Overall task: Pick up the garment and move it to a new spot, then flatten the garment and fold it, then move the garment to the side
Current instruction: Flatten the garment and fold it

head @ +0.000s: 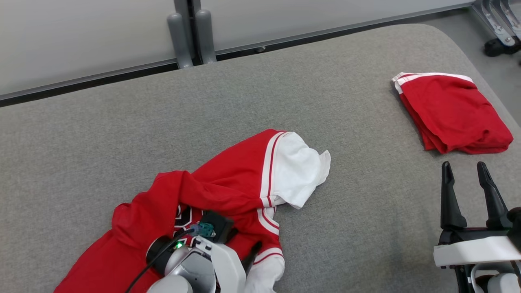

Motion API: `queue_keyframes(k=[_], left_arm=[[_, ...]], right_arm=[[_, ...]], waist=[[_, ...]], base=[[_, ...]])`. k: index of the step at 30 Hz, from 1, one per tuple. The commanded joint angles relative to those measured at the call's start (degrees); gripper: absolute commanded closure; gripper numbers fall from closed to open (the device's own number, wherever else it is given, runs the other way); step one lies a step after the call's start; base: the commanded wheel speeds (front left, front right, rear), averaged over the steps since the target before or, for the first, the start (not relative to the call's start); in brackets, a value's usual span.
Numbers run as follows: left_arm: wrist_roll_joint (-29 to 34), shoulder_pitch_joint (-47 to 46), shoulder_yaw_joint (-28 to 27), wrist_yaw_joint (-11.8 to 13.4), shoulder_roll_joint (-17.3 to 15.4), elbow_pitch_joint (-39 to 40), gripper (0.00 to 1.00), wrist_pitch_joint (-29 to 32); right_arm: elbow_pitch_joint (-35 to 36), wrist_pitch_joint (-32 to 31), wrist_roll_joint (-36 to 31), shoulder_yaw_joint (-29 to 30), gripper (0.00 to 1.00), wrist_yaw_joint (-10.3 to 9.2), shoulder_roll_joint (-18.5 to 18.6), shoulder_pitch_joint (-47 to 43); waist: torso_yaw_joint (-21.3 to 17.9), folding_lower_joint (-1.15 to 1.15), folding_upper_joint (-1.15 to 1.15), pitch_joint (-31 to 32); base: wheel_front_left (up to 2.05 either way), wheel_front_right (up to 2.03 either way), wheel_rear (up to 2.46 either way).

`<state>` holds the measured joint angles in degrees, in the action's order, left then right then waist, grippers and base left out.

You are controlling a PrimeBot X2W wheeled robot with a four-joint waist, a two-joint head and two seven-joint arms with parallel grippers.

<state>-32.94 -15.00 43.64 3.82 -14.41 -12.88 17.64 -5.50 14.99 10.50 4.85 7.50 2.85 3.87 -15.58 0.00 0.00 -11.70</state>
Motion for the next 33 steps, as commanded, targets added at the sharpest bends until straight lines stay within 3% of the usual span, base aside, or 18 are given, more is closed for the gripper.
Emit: queue_keyframes(k=[1, 7, 12, 18, 22, 23, 24, 25, 29, 33], left_arm=[[-0.1, -1.1, 0.5, -0.7, -0.4, -2.9, 1.00, 1.1], [-2.1, -2.6, -0.7, -1.9, 2.3, -4.9, 1.00, -1.2], [-3.7, -7.5, -7.2, -0.9, 7.1, -4.3, 1.00, -14.3], [-7.1, -12.5, -11.1, -4.4, 10.3, -8.0, 1.00, -26.5], [-12.2, -13.9, -12.7, -6.2, 11.0, -12.6, 1.00, -30.0], [-12.5, -14.1, -12.3, -6.2, 11.1, -13.9, 0.91, -30.4], [-12.6, -14.3, -11.8, -5.9, 11.3, -15.3, 0.61, -30.6], [-12.4, -14.5, -11.2, -5.5, 11.4, -16.8, 0.00, -30.5], [-10.4, -15.2, -10.0, -4.0, 11.2, -19.9, 0.00, -31.4], [-8.6, -12.4, -10.6, -2.3, 8.5, -18.0, 0.00, -31.9]], right_arm=[[0.0, 0.3, 0.7, 0.0, 0.00, -0.01, 0.2, 0.7], [-0.2, 0.3, 1.2, -0.2, 0.00, -0.01, 0.2, 1.2], [-0.3, 0.3, 1.2, -0.5, 0.00, -0.01, 0.2, 1.4], [-0.8, 0.3, 1.0, -1.4, 0.00, -0.01, 0.2, 1.9], [-1.0, 0.3, 0.8, -1.8, 0.00, -0.01, 0.2, 2.3], [-1.1, 0.3, 0.8, -1.8, 0.00, -0.01, 0.2, 2.3], [-1.2, 0.3, 0.7, -1.8, 0.00, -0.01, 0.2, 2.3], [-1.3, 0.3, 0.7, -1.7, 0.00, -0.01, 0.2, 2.3], [-1.2, 0.3, 0.7, -0.9, 0.00, -0.01, 0.2, 1.6], [-1.0, 0.3, 0.5, -0.1, 0.00, -0.01, 0.2, 0.8]], waist=[[-1.6, 0.00, 0.00, -1.2], [-2.7, 0.00, 0.00, -1.5], [-3.2, 0.00, 0.00, -1.5], [-3.5, 0.00, 0.00, -1.7], [-3.6, 0.00, 0.00, -1.9], [-3.6, 0.00, 0.00, -1.9], [-3.6, 0.00, 0.00, -2.0], [-3.5, 0.00, 0.00, -2.0], [-2.5, 0.00, 0.00, -1.9], [-0.8, 0.00, 0.00, -1.3]], base=[[0.00, 0.00, 0.00], [0.00, 0.00, 0.00], [0.00, 0.00, 0.00], [0.00, 0.00, 0.00], [0.00, 0.00, 0.00], [0.00, 0.00, 0.00], [0.00, 0.00, 0.00], [0.00, 0.00, 0.00], [0.00, 0.00, 0.00], [0.00, 0.00, 0.00]])
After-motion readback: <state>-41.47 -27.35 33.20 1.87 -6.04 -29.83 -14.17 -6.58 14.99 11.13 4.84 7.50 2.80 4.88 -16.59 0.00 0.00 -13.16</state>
